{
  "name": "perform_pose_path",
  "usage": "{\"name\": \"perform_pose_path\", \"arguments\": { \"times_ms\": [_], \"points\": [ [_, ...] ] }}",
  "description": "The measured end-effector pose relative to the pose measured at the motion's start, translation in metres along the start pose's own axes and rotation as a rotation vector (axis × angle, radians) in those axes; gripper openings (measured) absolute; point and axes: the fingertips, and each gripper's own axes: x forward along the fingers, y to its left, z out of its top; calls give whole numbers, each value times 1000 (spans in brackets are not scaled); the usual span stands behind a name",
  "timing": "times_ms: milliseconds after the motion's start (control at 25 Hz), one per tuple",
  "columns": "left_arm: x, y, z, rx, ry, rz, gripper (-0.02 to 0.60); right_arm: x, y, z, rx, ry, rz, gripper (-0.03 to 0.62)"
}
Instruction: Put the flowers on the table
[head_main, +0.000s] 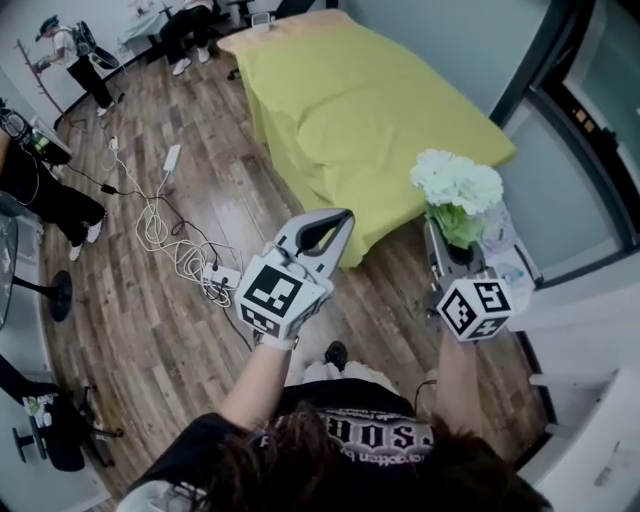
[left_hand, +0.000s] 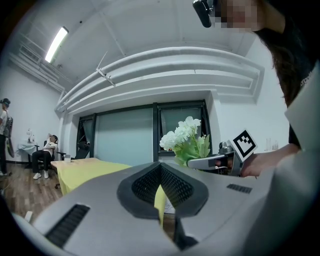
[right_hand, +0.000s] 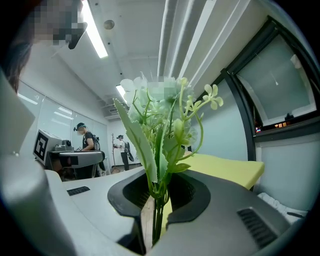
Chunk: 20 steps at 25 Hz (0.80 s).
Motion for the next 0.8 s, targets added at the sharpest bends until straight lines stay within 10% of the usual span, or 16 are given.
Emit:
{"name": "perform_pose_path", "arguments": {
  "times_ms": [800],
  "points": [
    [51, 60, -2, -3, 13, 20, -2, 74, -26, -9, 27, 57, 57, 83]
  ]
}}
